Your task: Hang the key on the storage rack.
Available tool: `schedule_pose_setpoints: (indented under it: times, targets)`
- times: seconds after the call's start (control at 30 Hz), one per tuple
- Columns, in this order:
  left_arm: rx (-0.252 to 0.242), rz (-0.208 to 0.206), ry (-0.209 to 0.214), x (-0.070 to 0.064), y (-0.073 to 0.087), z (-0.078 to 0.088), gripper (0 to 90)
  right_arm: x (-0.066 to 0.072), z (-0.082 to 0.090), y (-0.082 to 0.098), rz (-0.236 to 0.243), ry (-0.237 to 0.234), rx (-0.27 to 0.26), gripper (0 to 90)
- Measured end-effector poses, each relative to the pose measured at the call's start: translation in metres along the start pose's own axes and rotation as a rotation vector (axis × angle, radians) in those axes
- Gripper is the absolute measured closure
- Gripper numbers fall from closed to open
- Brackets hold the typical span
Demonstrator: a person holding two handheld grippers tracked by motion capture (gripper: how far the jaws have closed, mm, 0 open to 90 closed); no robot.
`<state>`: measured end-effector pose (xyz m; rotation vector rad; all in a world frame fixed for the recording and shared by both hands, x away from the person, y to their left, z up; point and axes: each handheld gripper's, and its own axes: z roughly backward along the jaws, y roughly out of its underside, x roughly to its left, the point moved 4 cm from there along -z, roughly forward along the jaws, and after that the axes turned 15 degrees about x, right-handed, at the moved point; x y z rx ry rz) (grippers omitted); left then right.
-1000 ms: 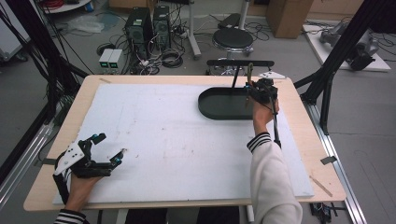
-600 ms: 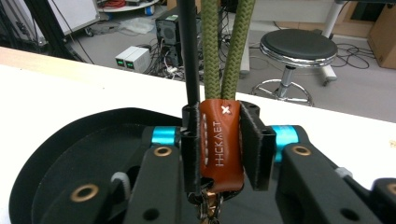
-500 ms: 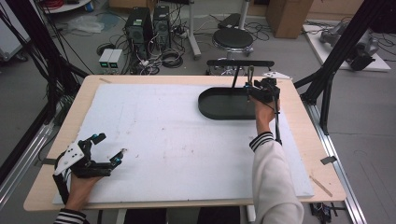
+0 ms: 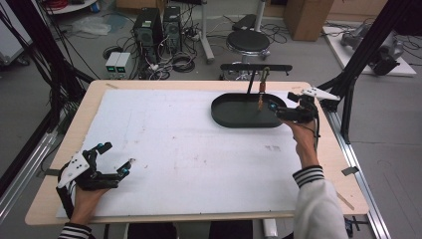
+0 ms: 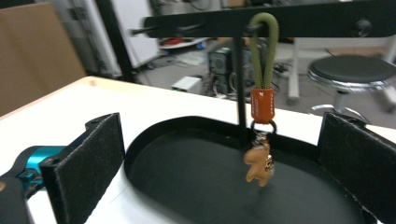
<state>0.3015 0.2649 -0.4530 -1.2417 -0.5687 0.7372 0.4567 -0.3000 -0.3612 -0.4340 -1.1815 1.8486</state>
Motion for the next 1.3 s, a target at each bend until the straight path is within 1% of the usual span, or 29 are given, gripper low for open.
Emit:
schedule_pose_setpoints:
  times: [0.03, 0.07, 0.1, 0.13, 0.17, 0.2, 0.23, 0.27, 0.37, 0.47, 0.5, 0.53, 0.57, 0.63, 0.67, 0.7, 0.8, 0.83, 0.9, 0.93, 0.97, 1.03, 1.1, 1.23, 1.3]
  targets:
    - [0.0, 0.0, 0.0, 0.0, 0.0, 0.0, 1.7, 0.0, 0.0, 0.0, 0.0, 0.0, 0.0, 0.3]
    - [-0.001, -0.001, -0.001, 0.0, 0.0, 0.0, 1.7, 0.004, 0.014, 0.009, 0.038, -0.023, -0.015, 0.3]
    - [-0.002, 0.001, -0.002, 0.0, 0.0, 0.0, 1.7, 0.006, 0.021, 0.014, 0.059, -0.032, -0.029, 0.4]
    - [-0.002, 0.001, -0.002, 0.0, 0.0, 0.0, 1.7, 0.006, 0.021, 0.014, 0.059, -0.032, -0.029, 0.4]
    - [-0.001, 0.0, -0.003, 0.0, 0.0, 0.0, 1.7, 0.011, 0.035, 0.028, 0.098, -0.05, -0.038, 0.3]
    - [-0.002, 0.0, -0.005, 0.0, 0.0, 0.0, 1.7, 0.014, 0.04, 0.034, 0.114, -0.06, -0.05, 0.3]
    - [-0.002, 0.0, -0.005, 0.0, 0.0, 0.0, 1.7, 0.014, 0.04, 0.034, 0.114, -0.06, -0.05, 0.3]
    - [-0.002, -0.004, -0.009, 0.0, 0.0, 0.0, 1.7, 0.019, 0.048, 0.049, 0.141, -0.085, -0.058, 0.3]
    - [-0.005, 0.003, -0.016, 0.0, 0.0, 0.001, 1.7, 0.025, 0.057, 0.07, 0.176, -0.093, -0.078, 0.3]
    - [-0.006, -0.005, -0.021, -0.001, 0.0, 0.001, 1.7, 0.03, 0.06, 0.089, 0.201, -0.074, -0.092, 0.3]
    - [-0.008, -0.004, -0.023, 0.0, 0.0, 0.001, 1.7, 0.032, 0.059, 0.094, 0.194, -0.073, -0.096, 0.3]
    - [-0.008, -0.004, -0.023, 0.0, 0.0, 0.001, 1.7, 0.032, 0.059, 0.094, 0.194, -0.073, -0.096, 0.3]
    - [-0.01, 0.001, -0.023, -0.001, 0.0, 0.002, 1.7, 0.035, 0.058, 0.105, 0.198, -0.068, -0.12, 0.3]
    - [-0.012, 0.001, -0.022, -0.001, 0.0, 0.002, 1.7, 0.037, 0.057, 0.111, 0.19, -0.07, -0.131, 0.4]
    - [-0.012, -0.001, -0.024, -0.002, 0.001, 0.003, 1.7, 0.038, 0.056, 0.117, 0.18, -0.06, -0.155, 0.3]
    - [-0.016, 0.001, -0.023, -0.002, 0.001, 0.003, 1.7, 0.039, 0.056, 0.121, 0.175, -0.062, -0.174, 0.3]
    - [-0.018, -0.002, -0.023, -0.002, 0.001, 0.003, 1.7, 0.039, 0.053, 0.132, 0.181, -0.031, -0.207, 0.3]
    - [-0.017, -0.004, -0.025, -0.002, 0.001, 0.004, 1.7, 0.04, 0.053, 0.135, 0.178, -0.034, -0.22, 0.3]
    - [-0.016, -0.005, -0.025, -0.002, 0.001, 0.004, 1.7, 0.039, 0.052, 0.137, 0.179, -0.031, -0.225, 0.3]
    - [-0.017, -0.007, -0.025, -0.002, 0.001, 0.004, 1.7, 0.039, 0.049, 0.141, 0.184, -0.035, -0.21, 0.4]
    - [-0.02, -0.01, -0.028, -0.003, 0.001, 0.004, 1.7, 0.038, 0.049, 0.142, 0.184, -0.029, -0.209, 0.3]
    - [-0.021, -0.01, -0.028, -0.003, 0.001, 0.004, 1.7, 0.038, 0.05, 0.142, 0.184, -0.032, -0.222, 0.3]
    - [-0.021, -0.01, -0.029, -0.003, 0.001, 0.004, 1.7, 0.037, 0.05, 0.143, 0.172, -0.034, -0.23, 0.4]
    - [-0.023, -0.008, -0.03, -0.003, 0.001, 0.004, 1.7, 0.039, 0.049, 0.143, 0.197, -0.013, -0.224, 0.4]
    - [-0.023, -0.009, -0.03, -0.003, 0.001, 0.004, 1.7, 0.04, 0.049, 0.143, 0.192, -0.011, -0.218, 0.4]
